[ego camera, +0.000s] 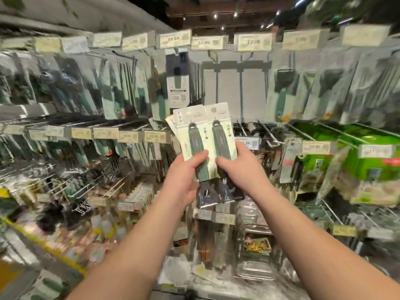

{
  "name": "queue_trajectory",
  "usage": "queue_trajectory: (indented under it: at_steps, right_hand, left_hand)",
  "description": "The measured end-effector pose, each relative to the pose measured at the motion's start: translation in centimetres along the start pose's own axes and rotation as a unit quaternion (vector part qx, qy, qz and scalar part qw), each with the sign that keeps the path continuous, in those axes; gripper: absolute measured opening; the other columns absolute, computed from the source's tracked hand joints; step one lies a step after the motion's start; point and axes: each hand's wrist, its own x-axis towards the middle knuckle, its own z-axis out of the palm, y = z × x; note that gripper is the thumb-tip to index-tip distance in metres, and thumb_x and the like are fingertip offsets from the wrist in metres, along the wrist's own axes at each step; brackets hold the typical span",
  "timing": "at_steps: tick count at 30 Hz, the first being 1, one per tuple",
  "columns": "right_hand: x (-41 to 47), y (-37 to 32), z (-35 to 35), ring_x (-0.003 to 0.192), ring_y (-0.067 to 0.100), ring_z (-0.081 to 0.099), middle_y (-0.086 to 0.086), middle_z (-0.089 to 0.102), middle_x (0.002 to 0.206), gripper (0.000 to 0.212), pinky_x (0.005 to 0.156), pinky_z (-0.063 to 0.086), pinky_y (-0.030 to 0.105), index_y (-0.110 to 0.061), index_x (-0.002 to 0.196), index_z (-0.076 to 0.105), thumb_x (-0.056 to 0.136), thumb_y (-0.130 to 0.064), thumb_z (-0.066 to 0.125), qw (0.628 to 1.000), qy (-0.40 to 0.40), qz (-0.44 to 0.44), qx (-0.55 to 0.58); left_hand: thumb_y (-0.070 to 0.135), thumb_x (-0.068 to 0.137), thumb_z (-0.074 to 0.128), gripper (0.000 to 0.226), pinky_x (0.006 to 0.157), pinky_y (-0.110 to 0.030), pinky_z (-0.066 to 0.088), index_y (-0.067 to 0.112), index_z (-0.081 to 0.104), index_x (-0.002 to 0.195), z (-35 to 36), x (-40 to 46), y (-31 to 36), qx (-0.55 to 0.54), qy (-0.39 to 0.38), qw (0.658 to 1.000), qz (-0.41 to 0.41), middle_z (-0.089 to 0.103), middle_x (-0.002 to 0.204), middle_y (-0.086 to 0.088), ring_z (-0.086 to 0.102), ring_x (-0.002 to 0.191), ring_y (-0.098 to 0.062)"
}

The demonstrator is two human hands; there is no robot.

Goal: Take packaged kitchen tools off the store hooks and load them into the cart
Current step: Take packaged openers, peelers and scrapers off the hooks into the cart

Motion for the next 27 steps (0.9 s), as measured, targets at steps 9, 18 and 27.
queue_trajectory:
  at_steps: [9,18,27]
  right_hand:
    - [3.5,0.4,-1.8,0.075,0.003,0.063,-0.014,0.066,0.094,0.028,0.054,0.042,0.018,-0.030,0.113,0.051,0.088,-0.026,0.063,1.000,0.007,-0.004,0.010]
    - [6.0,-0.3,-0.2,0.086,0.006,0.064,-0.010,0.064,0.104,0.039,0.063,0.049,0.022,-0.027,0.121,0.052,0.084,-0.025,0.064,0.994,0.103,-0.022,0.041]
    - [11.5,-0.1,-2.8,0.079,0.000,0.055,-0.013,0.053,0.095,0.046,0.058,0.041,0.015,-0.023,0.134,0.036,0.096,-0.036,0.060,0.979,0.203,0.011,0.022]
  left_hand:
    - [0.009,0.092,0.068,0.031,0.093,-0.045,0.057,0.016,0.062,0.122,3.5,2.3,-0.1,-0.019,0.045,0.996,0.071,0.077,0.107,0.000,0.074,0.099,-0.019]
    - [0.030,0.079,0.080,0.046,0.098,-0.054,0.052,0.026,0.061,0.121,2.4,5.4,1.6,-0.004,0.061,0.993,0.104,0.074,0.115,0.001,0.070,0.109,-0.024]
    - [0.017,0.096,0.066,0.031,0.088,-0.043,0.059,0.020,0.060,0.126,1.0,7.9,4.3,-0.025,0.008,0.994,0.106,0.075,0.113,0.001,0.073,0.101,-0.018]
